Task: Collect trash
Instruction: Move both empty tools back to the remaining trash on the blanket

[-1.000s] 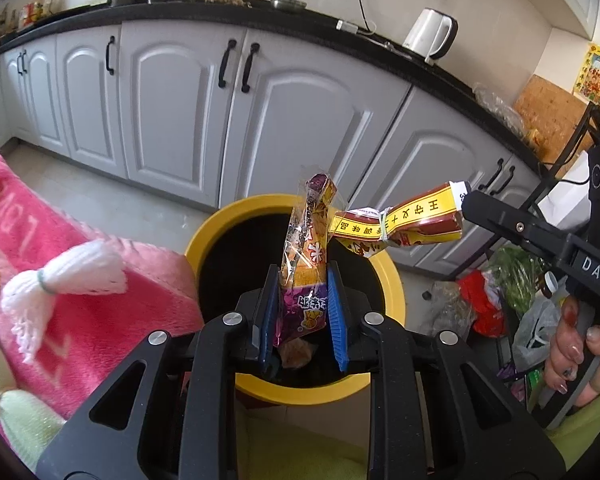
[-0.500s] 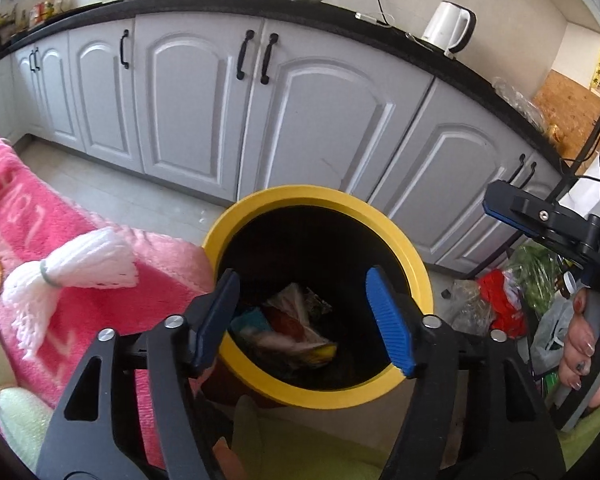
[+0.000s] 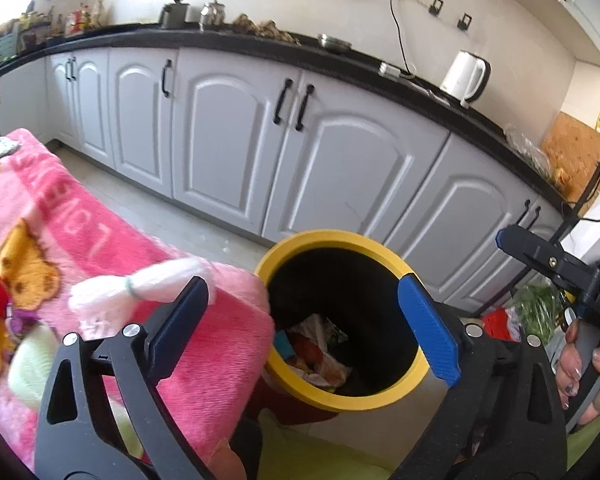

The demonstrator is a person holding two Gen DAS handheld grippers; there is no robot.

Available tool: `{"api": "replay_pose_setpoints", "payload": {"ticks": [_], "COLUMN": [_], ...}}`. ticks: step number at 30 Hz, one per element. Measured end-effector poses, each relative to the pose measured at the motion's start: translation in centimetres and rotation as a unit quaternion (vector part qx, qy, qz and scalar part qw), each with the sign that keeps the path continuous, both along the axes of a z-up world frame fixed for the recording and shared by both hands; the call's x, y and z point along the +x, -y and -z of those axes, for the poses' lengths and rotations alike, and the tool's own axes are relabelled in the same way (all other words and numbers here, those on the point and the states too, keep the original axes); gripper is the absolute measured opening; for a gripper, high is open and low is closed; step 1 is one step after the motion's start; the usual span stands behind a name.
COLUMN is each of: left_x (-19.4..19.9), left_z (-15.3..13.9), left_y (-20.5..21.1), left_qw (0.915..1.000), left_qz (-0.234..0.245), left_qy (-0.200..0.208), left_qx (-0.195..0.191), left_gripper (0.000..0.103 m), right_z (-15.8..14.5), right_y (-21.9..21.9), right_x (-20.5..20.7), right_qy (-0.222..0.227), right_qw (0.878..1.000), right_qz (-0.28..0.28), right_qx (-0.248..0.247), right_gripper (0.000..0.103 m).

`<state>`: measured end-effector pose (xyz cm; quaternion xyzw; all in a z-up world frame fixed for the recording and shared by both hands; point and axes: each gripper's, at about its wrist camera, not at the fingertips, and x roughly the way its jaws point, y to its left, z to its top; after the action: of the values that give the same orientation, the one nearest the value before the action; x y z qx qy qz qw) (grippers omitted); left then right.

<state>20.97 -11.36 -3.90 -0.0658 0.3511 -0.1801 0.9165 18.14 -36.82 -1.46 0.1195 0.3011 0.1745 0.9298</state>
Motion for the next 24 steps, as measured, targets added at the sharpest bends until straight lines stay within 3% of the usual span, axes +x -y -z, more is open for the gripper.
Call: {"api": "replay_pose_setpoints", "payload": {"ticks": [8, 24], "left_x": [-1.0, -2.7], "left_z": [-1.3, -2.6], "left_y": [-3.7, -11.3], "left_qw": [0.9992, 0.9923], "left_qz": [-0.036, -0.115], "left_qy": [0.017, 0.035], "left_qx": [-0.01, -0.032], "left_gripper": [0.091, 0.091], "right_z": [-1.2, -1.7], "right_y": [-2.5, -8.3], "right_x": [-0.6, -2.0], "right_qy": [0.017, 0.026], "right_qw": [1.0, 0.996], "right_qz": [-0.022, -0.076], "right_qx": [-0.012, -0.039], "right_gripper": [0.062, 0.068]}}
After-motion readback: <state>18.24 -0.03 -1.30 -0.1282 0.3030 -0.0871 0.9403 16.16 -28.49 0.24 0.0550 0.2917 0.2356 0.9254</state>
